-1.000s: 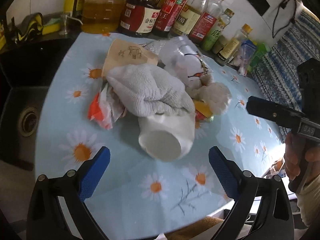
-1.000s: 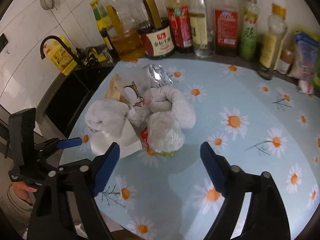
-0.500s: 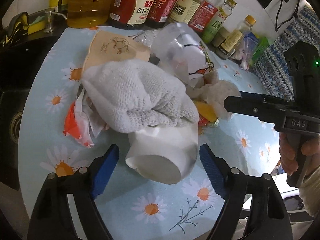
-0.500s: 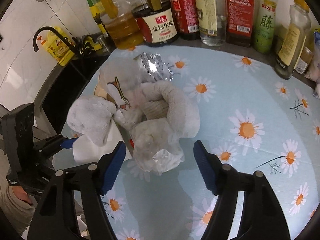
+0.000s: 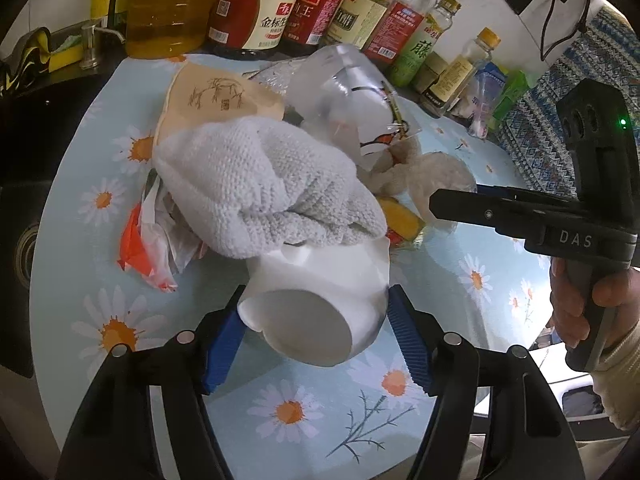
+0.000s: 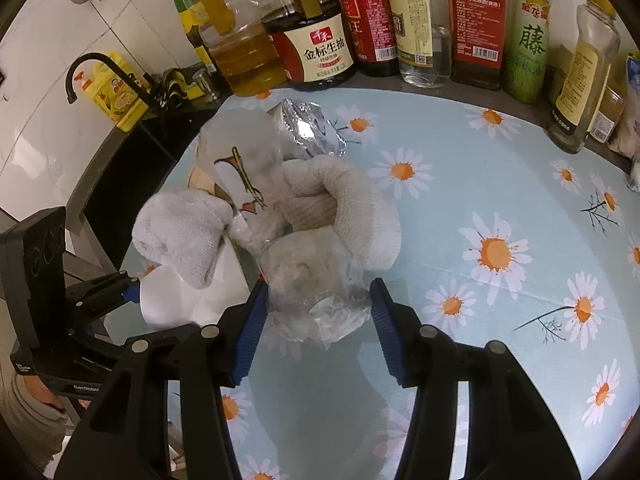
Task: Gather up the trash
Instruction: 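Lift the paper cup with the left tool while the right tool carries the plastic bag toward the bin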
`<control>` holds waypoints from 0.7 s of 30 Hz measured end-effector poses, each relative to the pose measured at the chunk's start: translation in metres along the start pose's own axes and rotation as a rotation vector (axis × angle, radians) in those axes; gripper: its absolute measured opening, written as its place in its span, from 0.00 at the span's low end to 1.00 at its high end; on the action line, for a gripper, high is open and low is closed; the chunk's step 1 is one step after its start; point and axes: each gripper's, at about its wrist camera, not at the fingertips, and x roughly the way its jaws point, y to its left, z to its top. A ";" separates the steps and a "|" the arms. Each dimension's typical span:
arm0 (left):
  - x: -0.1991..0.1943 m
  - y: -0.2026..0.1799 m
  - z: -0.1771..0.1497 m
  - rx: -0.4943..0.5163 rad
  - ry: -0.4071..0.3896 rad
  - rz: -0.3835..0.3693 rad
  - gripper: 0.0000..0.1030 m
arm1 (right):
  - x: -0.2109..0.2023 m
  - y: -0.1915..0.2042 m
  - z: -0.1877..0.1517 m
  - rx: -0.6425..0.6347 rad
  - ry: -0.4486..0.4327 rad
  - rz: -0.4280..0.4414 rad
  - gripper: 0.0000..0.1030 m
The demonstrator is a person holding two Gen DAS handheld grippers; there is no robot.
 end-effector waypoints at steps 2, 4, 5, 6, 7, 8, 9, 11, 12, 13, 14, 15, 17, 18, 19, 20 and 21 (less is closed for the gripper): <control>-0.003 -0.002 -0.001 0.003 -0.006 -0.003 0.65 | -0.003 0.001 -0.001 0.000 -0.005 -0.006 0.51; -0.005 -0.003 -0.004 0.001 -0.008 -0.011 0.65 | -0.005 0.002 -0.003 0.007 -0.009 -0.004 0.51; -0.007 -0.003 -0.006 -0.001 -0.011 -0.015 0.65 | -0.007 0.003 -0.004 0.007 -0.012 -0.006 0.51; -0.009 -0.002 -0.008 -0.003 -0.013 -0.017 0.65 | -0.008 0.003 -0.005 0.006 -0.012 -0.009 0.51; -0.010 -0.003 -0.011 -0.006 -0.015 -0.021 0.65 | -0.010 0.004 -0.006 0.007 -0.011 -0.011 0.51; -0.012 -0.003 -0.013 -0.008 -0.016 -0.026 0.65 | -0.012 0.005 -0.007 0.007 -0.012 -0.011 0.51; -0.013 -0.004 -0.016 -0.012 -0.018 -0.031 0.65 | -0.014 0.006 -0.009 0.006 -0.015 -0.012 0.51; -0.015 -0.004 -0.020 -0.023 -0.016 -0.049 0.65 | -0.018 0.008 -0.013 0.008 -0.012 -0.016 0.51; -0.017 -0.005 -0.025 -0.025 -0.013 -0.058 0.65 | -0.019 0.009 -0.015 0.010 -0.011 -0.015 0.51; -0.018 -0.007 -0.028 -0.021 -0.009 -0.057 0.65 | -0.020 0.010 -0.018 0.010 -0.010 -0.015 0.51; -0.019 -0.008 -0.030 -0.017 -0.007 -0.058 0.65 | -0.021 0.012 -0.021 0.009 -0.003 -0.017 0.51; -0.022 -0.010 -0.034 -0.011 -0.005 -0.061 0.65 | -0.022 0.015 -0.024 0.009 0.001 -0.017 0.51; -0.026 -0.012 -0.041 0.001 -0.007 -0.062 0.64 | -0.025 0.019 -0.028 0.005 -0.004 -0.017 0.51; -0.028 -0.012 -0.044 0.000 -0.010 -0.059 0.64 | -0.027 0.021 -0.030 0.005 -0.007 -0.021 0.51; -0.030 -0.011 -0.047 -0.006 -0.013 -0.062 0.64 | -0.031 0.023 -0.032 0.011 -0.016 -0.019 0.51; -0.033 -0.010 -0.049 -0.010 -0.016 -0.066 0.64 | -0.033 0.024 -0.034 0.015 -0.022 -0.017 0.51; -0.035 -0.010 -0.053 -0.012 -0.017 -0.064 0.64 | -0.034 0.026 -0.036 0.017 -0.025 -0.018 0.51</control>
